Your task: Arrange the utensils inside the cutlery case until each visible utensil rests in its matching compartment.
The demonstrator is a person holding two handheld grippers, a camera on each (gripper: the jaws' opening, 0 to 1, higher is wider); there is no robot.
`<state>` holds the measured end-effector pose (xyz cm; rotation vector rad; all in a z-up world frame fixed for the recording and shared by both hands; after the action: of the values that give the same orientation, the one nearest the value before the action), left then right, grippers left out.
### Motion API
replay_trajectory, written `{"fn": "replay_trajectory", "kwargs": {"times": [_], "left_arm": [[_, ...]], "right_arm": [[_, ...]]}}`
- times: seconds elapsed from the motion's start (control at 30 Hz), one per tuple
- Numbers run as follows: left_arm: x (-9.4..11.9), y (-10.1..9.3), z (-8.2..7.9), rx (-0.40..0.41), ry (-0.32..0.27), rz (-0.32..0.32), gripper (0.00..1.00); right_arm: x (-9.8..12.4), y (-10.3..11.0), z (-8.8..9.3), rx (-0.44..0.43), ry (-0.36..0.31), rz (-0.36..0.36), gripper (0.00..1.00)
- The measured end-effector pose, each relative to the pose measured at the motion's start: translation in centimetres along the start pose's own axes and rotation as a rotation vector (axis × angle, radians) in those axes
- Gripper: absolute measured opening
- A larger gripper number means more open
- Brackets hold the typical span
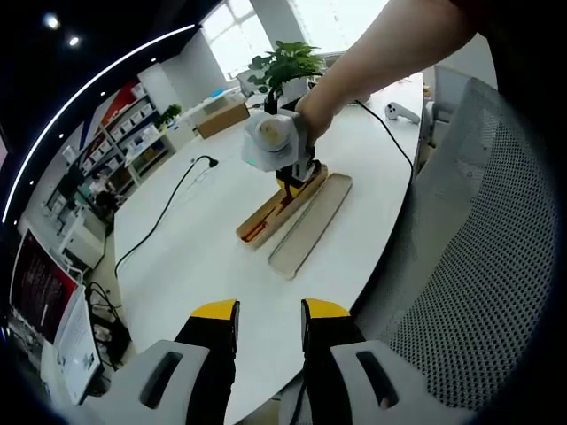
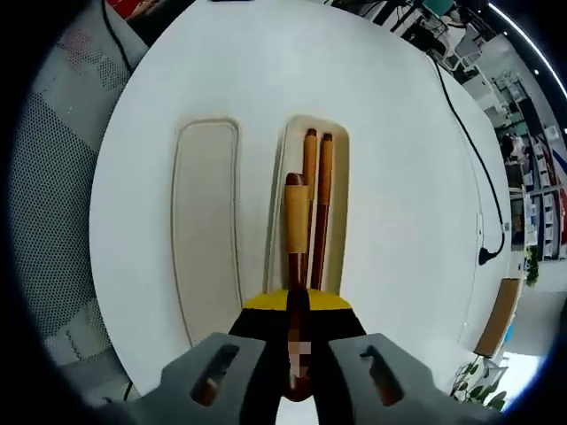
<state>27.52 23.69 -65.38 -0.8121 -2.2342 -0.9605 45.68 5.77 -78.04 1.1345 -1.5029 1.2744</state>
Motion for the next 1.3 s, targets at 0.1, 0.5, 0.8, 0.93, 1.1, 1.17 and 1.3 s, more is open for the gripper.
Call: {"fn": "replay_trajectory", "kwargs": {"times": [0.1, 0.5, 0.8, 0.93, 1.1, 1.17, 1.3], "left_arm": [[-0.03, -0.06, 0.01, -0.002, 0.001, 0.003, 0.28], [-0.11, -0.10, 0.08, 0.002, 0.004, 0.009, 0.28], [-0.18, -0.16, 0.22, 0.005, 0.013, 0.013, 0.28], [-0.08, 0.05, 0.07, 0.001, 0.002, 0.001, 0.27], [-0.20, -0.15, 0.28, -0.005, 0.017, 0.012, 0.27], [-0.16, -0.09, 0.23, 0.003, 0.012, 0.010, 0.27], [-0.21, -0.14, 0.29, -0.001, 0.017, 0.013, 0.27]], "right_arm": [[-0.18, -0.06, 0.01, 0.021, 0.013, -0.001, 0.00], [-0.64, -0.51, -0.39, 0.058, 0.024, -0.018, 0.01], [-0.64, -0.41, -0.69, 0.035, 0.006, -0.030, 0.01], [-0.64, -0.35, -0.74, 0.034, -0.007, -0.039, 0.01], [-0.61, -0.30, -0.57, 0.027, -0.015, -0.056, 0.02], [-0.62, -0.31, -0.49, 0.029, -0.016, -0.055, 0.02], [-0.54, -0.48, -0.44, 0.041, -0.014, -0.039, 0.05]]}}
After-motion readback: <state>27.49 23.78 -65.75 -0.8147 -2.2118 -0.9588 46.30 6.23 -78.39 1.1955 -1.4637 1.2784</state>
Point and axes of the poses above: the point that each gripper's makers call its tool centre point, and the gripper's own axes: x roughly backward along the fingers, y roughly to its left, z roughly out of its underside, the point moved 4 cm from there along x, roughly backward along the fingers, and after that the axes turned 7 degrees about -x, right-handed, at the moved point
